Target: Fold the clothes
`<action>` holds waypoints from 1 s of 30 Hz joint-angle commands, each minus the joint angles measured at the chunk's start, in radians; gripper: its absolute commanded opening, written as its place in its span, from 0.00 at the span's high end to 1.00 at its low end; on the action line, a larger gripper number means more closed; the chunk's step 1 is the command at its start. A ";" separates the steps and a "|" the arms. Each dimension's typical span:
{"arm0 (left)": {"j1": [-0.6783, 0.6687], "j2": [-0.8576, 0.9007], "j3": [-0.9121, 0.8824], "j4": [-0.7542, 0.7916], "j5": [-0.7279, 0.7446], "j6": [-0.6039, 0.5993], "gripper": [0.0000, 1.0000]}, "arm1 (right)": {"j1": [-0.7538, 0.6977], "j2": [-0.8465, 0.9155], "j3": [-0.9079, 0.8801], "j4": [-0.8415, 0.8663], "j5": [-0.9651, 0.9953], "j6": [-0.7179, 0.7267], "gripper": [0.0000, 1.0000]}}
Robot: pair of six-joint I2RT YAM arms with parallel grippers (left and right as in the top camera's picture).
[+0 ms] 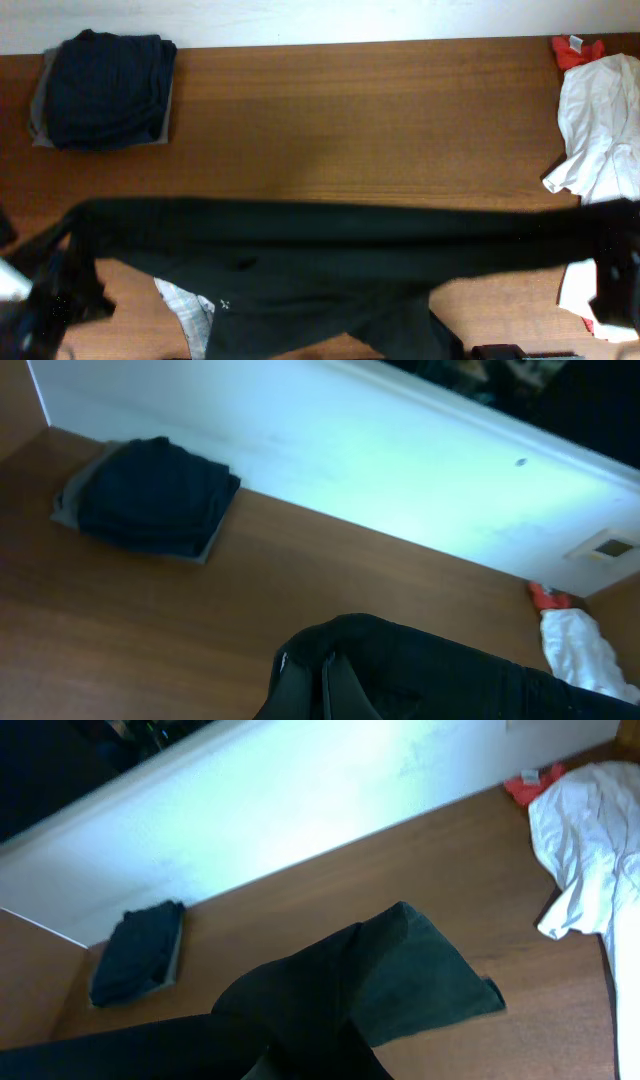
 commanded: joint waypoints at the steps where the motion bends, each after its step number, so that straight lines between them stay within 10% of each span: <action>1: 0.006 0.163 -0.038 0.018 -0.140 -0.020 0.99 | -0.006 0.159 -0.004 0.005 0.097 -0.010 0.96; 9: 0.006 0.610 -0.057 0.177 -0.141 -0.019 0.97 | -0.006 0.492 -0.005 0.083 0.097 -0.017 0.96; 11: 0.008 0.748 -0.057 0.244 -0.146 -0.019 0.74 | -0.006 0.589 -0.005 0.118 0.096 -0.017 0.89; 12: 0.008 0.798 -0.057 0.261 -0.146 -0.019 0.48 | -0.005 0.632 -0.004 0.123 0.096 -0.017 0.70; 13: 0.008 0.855 -0.057 0.274 -0.146 -0.019 0.19 | -0.006 0.677 -0.004 0.122 0.095 -0.017 0.18; 14: 0.008 0.907 -0.056 0.275 -0.146 -0.019 0.02 | -0.006 0.716 -0.004 0.114 0.089 -0.018 0.02; 21: 0.008 0.988 -0.053 0.196 -0.146 -0.019 0.01 | -0.005 0.864 -0.004 0.020 0.084 -0.017 0.02; 30: 0.004 0.823 -0.053 0.027 -0.061 0.021 0.01 | 0.021 0.642 -0.025 -0.014 0.022 -0.066 0.02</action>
